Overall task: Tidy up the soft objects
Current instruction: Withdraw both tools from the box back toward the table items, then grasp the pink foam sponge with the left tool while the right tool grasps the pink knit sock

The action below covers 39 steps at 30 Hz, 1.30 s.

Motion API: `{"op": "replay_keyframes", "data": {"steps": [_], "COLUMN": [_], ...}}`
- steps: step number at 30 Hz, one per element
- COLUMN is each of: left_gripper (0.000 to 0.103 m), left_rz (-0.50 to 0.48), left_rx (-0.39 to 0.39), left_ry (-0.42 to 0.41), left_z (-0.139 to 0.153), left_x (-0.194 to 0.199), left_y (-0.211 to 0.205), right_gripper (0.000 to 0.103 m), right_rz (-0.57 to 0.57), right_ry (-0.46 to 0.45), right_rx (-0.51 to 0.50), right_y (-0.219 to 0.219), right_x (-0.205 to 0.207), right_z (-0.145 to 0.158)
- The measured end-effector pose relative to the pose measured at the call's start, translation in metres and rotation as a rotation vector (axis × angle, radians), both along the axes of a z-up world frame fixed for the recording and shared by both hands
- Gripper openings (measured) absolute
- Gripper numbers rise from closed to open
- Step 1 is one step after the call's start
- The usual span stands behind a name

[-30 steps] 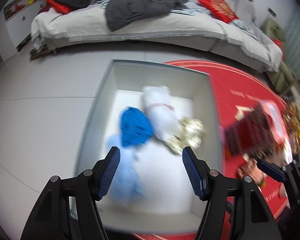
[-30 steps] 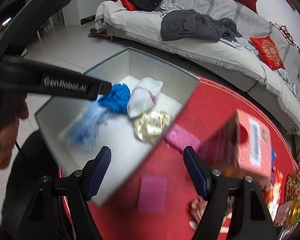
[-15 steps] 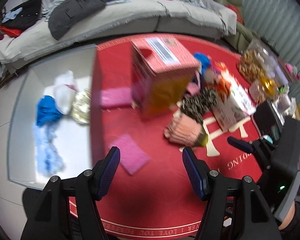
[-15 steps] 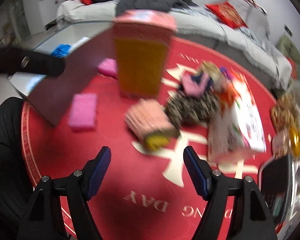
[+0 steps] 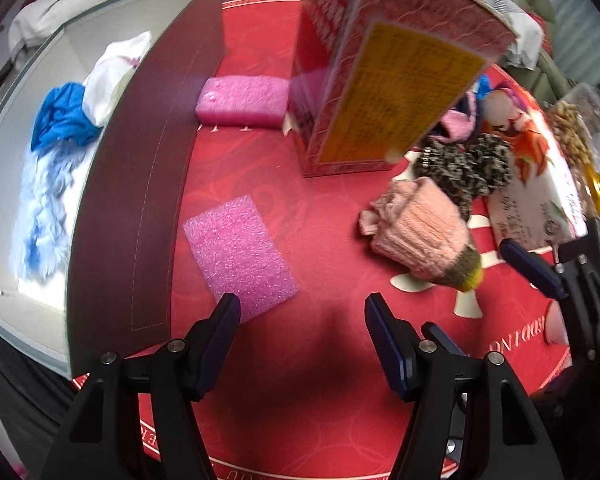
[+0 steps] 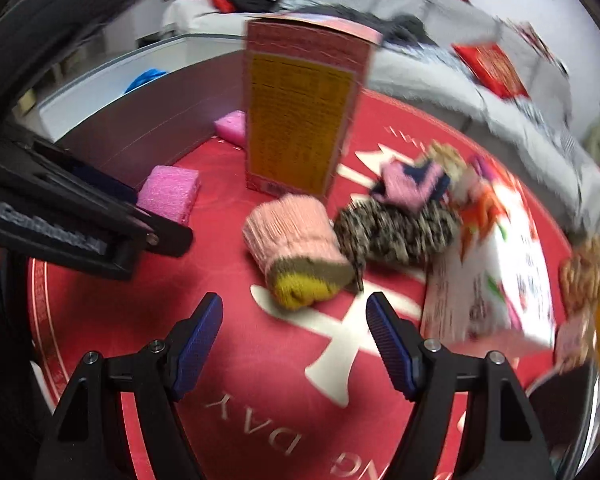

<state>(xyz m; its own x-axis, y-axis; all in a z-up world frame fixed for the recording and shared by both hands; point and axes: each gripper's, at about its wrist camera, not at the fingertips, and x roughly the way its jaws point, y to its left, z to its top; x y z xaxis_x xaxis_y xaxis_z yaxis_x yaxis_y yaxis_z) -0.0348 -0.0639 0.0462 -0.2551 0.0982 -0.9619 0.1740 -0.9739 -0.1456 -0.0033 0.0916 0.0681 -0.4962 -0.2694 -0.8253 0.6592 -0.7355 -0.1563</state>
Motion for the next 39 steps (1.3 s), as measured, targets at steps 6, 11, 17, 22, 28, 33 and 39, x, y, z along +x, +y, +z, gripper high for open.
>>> {"op": "replay_keyframes", "data": {"steps": [6,11,17,22,28,33,39], "left_gripper": [0.066,0.066,0.067,0.083,0.083,0.083,0.083], "left_rz": [0.104,0.132,0.151,0.124,0.126,0.117,0.116], "left_rx": [0.017,0.023,-0.024,-0.033,-0.061,-0.048,-0.104], "left_ry": [0.044,0.068,0.064,0.051,0.050,0.043,0.028], "left_z": [0.002,0.004,0.001,-0.001,-0.002,-0.002,-0.002], "left_x": [-0.001,0.003,-0.003,-0.008,-0.017,-0.018,-0.011], "left_y": [-0.008,-0.011,-0.018,-0.011,-0.006,-0.013,-0.012], "right_gripper": [0.063,0.059,0.062,0.069,0.069,0.053,0.048], "right_rz": [0.124,0.248,0.260,0.215,0.201,0.159,0.100], "right_ry": [0.037,0.113,0.106,0.062,-0.006,-0.087,-0.088], "right_rx": [0.040,0.090,0.079,0.090,0.048,0.032,0.056], "right_y": [-0.016,-0.032,-0.041,-0.031,-0.027,-0.036,-0.016], "right_x": [-0.009,-0.003,-0.014,-0.030,-0.040,-0.052,-0.021], "right_z": [-0.003,-0.003,-0.009,-0.016,-0.027,-0.035,-0.026]}}
